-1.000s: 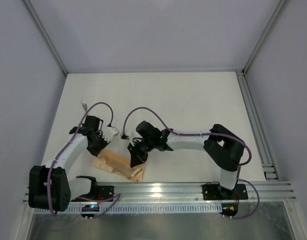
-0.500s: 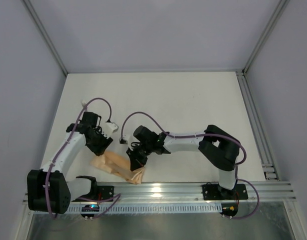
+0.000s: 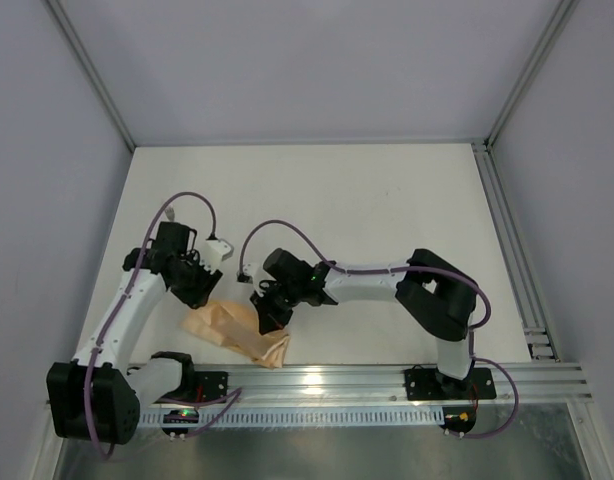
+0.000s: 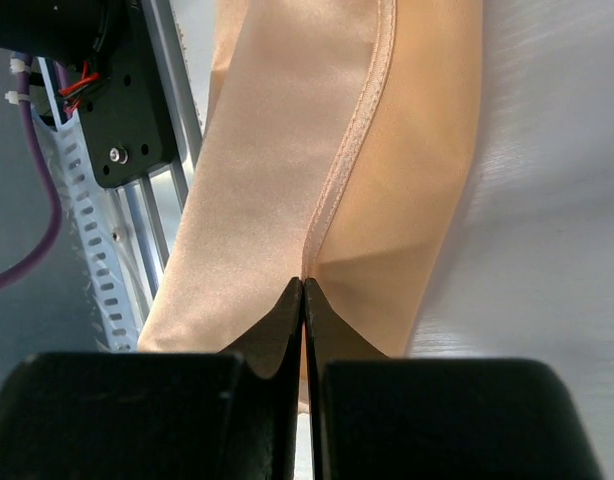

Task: Fold the napkin into a case and place the utensils inside
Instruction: Fold the 2/3-rectangle-folded napkin at the center of the board, then move the smaller rectangle folded napkin to the center of the board, then pick up the top corner of the smaller rectangle folded napkin.

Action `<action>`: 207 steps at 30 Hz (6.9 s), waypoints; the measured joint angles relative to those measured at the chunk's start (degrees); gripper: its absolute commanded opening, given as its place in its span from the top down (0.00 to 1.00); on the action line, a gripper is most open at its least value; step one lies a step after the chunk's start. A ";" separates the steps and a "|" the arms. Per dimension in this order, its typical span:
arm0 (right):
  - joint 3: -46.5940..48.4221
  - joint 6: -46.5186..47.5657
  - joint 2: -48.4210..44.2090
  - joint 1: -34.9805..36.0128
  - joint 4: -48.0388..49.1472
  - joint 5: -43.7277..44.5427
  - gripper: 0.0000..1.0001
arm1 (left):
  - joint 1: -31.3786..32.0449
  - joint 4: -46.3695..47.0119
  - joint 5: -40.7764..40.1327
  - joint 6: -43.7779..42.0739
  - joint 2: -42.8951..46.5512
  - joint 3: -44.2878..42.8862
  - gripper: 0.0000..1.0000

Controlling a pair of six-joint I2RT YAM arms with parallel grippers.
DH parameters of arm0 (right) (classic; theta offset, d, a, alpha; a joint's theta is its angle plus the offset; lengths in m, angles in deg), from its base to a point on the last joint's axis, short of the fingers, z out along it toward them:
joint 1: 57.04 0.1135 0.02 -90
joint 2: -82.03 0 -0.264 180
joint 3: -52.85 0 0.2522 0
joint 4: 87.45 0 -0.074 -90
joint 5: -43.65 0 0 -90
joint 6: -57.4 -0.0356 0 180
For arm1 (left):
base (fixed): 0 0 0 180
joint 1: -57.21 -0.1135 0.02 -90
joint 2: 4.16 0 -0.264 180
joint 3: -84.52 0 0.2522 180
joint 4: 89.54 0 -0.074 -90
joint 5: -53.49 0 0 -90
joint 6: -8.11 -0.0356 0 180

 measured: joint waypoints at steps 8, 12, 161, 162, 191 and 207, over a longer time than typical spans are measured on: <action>-5.09 -1.20 0.31 0.22 6.25 3.48 0.97 | 0.00 4.20 -5.01 -1.33 -1.79 9.14 0.68; -6.88 -1.75 0.22 0.98 9.77 4.61 0.97 | 0.00 7.28 -6.86 -3.72 -1.75 12.48 0.69; -18.71 -7.23 -13.55 -7.37 13.31 26.88 0.85 | 7.91 29.38 12.11 -1.46 -26.97 -1.57 0.43; -18.71 -7.23 -13.57 -7.37 13.22 26.91 0.85 | 7.93 29.35 12.11 -1.46 -26.97 -1.55 0.43; -14.53 -6.19 -13.42 -7.37 10.10 24.17 0.91 | 8.59 29.51 13.57 0.00 -28.15 -1.55 0.81; -13.99 -5.18 -10.27 -7.41 16.50 18.53 0.92 | 9.92 30.73 16.55 2.03 -32.35 -4.20 0.80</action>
